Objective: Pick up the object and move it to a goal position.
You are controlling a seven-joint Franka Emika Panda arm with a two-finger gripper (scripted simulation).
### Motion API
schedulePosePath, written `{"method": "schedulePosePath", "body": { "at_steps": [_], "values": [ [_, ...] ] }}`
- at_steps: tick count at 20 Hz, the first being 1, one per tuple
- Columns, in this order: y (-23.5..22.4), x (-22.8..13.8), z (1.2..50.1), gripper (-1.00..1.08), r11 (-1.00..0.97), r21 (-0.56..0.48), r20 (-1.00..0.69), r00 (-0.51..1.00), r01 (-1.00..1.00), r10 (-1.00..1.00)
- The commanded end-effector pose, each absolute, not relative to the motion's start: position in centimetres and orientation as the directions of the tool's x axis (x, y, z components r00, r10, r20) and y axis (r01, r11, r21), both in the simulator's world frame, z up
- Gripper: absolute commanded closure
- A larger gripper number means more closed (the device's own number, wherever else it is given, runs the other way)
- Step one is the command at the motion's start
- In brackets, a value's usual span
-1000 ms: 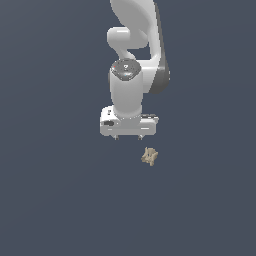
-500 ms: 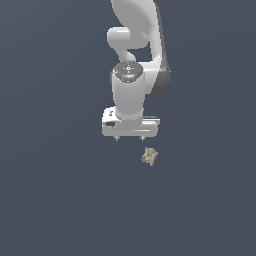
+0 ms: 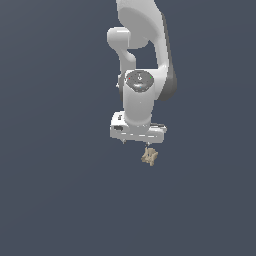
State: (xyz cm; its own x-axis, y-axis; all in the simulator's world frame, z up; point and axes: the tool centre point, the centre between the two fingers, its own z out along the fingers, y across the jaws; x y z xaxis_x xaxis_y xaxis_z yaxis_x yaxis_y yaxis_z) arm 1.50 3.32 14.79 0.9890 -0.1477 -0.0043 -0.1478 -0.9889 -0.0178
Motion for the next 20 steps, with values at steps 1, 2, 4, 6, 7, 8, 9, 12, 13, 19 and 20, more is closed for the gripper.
{"method": "schedulePosePath", "body": {
  "at_steps": [1,2,4,6,7,8,9,12,13,19,20],
  "values": [
    [4.3,1.7,14.0,-0.92,-0.981,-0.016,-0.005,0.982,-0.191,-0.191],
    [4.7,1.7,13.7,-0.92,-0.978,-0.015,-0.005,0.978,-0.210,-0.210],
    [5.6,1.8,13.0,-0.92,-0.969,-0.013,-0.005,0.969,-0.248,-0.247],
    [6.5,1.9,12.3,-0.92,-0.959,-0.011,-0.005,0.959,-0.285,-0.285],
    [6.9,2.0,12.0,-0.92,-0.953,-0.009,-0.005,0.953,-0.302,-0.302],
    [7.3,2.0,11.6,-0.92,-0.948,-0.008,-0.005,0.948,-0.319,-0.319],
    [7.6,2.0,11.4,-0.92,-0.942,-0.008,-0.004,0.942,-0.334,-0.334],
    [8.6,2.1,10.6,-0.92,-0.927,-0.005,-0.003,0.927,-0.375,-0.375],
    [8.9,2.1,10.3,-0.92,-0.922,-0.004,-0.003,0.922,-0.386,-0.386],
    [10.1,2.1,9.4,-0.92,-0.900,-0.001,-0.001,0.900,-0.435,-0.435],
    [10.2,2.1,9.3,-0.92,-0.898,-0.001,-0.001,0.898,-0.440,-0.440]
  ]
}}
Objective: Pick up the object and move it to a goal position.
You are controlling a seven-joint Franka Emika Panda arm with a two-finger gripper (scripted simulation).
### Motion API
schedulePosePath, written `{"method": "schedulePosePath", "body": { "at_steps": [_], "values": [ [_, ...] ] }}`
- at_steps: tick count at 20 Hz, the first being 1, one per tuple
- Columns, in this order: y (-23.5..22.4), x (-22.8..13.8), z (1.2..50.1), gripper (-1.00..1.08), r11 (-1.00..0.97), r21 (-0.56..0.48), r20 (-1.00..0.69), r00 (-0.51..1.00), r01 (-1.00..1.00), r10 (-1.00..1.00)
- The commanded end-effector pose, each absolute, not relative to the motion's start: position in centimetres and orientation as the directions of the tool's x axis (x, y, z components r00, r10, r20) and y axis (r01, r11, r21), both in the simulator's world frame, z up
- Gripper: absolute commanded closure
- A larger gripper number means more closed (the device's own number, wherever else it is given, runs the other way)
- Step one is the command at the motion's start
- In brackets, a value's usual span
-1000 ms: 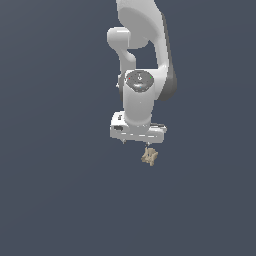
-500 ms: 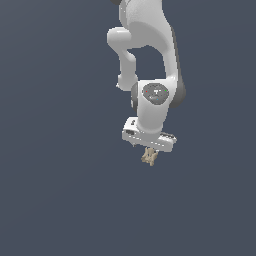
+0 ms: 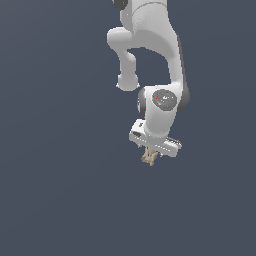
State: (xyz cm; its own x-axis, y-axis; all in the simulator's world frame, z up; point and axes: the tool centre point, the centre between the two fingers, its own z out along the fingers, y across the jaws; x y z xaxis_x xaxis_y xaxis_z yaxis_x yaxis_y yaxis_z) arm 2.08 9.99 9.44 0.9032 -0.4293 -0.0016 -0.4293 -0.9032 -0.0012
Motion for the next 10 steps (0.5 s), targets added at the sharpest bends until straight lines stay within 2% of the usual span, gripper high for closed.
{"method": "schedulePosePath", "body": {
  "at_steps": [1,10],
  "values": [
    [10.29,2.10,9.18,-0.92,-0.896,0.000,0.000,0.896,-0.444,-0.444],
    [10.44,2.07,8.43,-0.92,-0.894,0.000,-0.001,0.894,-0.448,-0.448]
  ]
}}
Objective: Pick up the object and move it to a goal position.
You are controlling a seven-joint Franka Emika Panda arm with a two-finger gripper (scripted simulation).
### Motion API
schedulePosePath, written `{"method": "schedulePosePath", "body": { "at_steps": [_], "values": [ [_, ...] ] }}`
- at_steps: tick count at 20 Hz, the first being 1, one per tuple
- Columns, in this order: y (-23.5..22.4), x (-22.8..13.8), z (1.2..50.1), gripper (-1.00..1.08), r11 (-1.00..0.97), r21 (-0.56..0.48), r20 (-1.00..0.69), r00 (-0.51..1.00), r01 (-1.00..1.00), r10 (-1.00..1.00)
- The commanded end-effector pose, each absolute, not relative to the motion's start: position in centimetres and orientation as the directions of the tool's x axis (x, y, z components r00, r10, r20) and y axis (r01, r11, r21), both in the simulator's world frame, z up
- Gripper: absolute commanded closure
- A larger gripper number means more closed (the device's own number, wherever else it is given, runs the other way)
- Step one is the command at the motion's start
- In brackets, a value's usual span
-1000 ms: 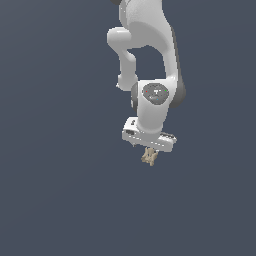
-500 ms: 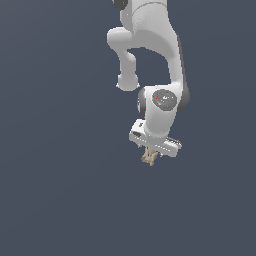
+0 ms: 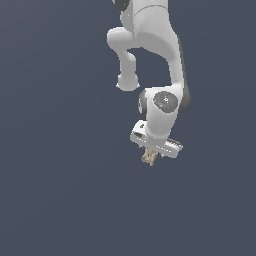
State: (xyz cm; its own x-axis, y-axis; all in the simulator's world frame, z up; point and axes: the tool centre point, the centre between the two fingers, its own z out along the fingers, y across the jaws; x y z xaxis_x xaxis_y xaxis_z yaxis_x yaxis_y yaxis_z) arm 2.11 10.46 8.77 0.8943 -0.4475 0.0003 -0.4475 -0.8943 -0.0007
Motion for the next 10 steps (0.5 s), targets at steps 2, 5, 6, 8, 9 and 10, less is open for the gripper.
{"method": "schedulePosePath", "body": {
  "at_steps": [2,5,6,8,9,10],
  "values": [
    [10.4,2.0,7.6,-0.92,-0.894,0.000,0.000,0.894,-0.448,-0.448],
    [10.4,2.0,5.9,-0.92,-0.893,0.000,0.000,0.893,-0.450,-0.450],
    [10.4,2.0,5.4,-0.92,-0.893,0.000,0.000,0.893,-0.450,-0.450],
    [10.4,2.0,4.6,-0.92,-0.893,0.000,0.000,0.893,-0.451,-0.451],
    [10.5,2.0,4.3,-0.92,-0.893,0.000,0.000,0.893,-0.451,-0.451],
    [10.4,2.0,4.2,-0.92,-0.892,0.000,0.000,0.892,-0.451,-0.451]
  ]
}}
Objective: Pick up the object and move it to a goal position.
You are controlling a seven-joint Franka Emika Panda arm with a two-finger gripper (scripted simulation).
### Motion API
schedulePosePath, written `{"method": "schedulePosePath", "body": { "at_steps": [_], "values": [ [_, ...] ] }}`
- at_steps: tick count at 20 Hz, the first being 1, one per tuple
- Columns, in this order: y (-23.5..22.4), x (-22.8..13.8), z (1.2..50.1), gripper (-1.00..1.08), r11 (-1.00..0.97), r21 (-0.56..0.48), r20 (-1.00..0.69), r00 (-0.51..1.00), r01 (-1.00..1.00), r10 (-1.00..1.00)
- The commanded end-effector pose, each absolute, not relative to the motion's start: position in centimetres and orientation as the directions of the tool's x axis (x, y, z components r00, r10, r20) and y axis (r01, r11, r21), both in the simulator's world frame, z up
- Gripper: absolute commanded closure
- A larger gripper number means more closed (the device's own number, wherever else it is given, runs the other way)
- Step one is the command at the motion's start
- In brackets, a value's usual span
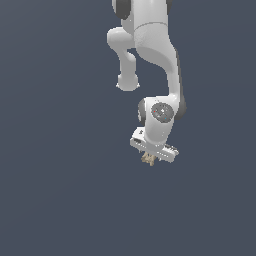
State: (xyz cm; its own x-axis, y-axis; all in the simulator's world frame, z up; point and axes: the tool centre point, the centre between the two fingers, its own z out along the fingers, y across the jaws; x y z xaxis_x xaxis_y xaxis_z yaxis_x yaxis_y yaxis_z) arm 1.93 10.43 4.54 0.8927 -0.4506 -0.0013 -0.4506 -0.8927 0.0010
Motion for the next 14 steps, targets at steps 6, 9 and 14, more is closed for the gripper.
{"method": "schedulePosePath", "body": {
  "at_steps": [6,9,14],
  "values": [
    [10.46,2.09,4.03,1.08,-0.892,0.000,0.000,0.892,-0.451,-0.451],
    [10.46,2.09,4.03,1.08,-0.892,0.000,0.000,0.892,-0.451,-0.451],
    [10.50,2.10,4.07,1.08,-0.893,0.000,0.000,0.893,-0.451,-0.451]
  ]
}}
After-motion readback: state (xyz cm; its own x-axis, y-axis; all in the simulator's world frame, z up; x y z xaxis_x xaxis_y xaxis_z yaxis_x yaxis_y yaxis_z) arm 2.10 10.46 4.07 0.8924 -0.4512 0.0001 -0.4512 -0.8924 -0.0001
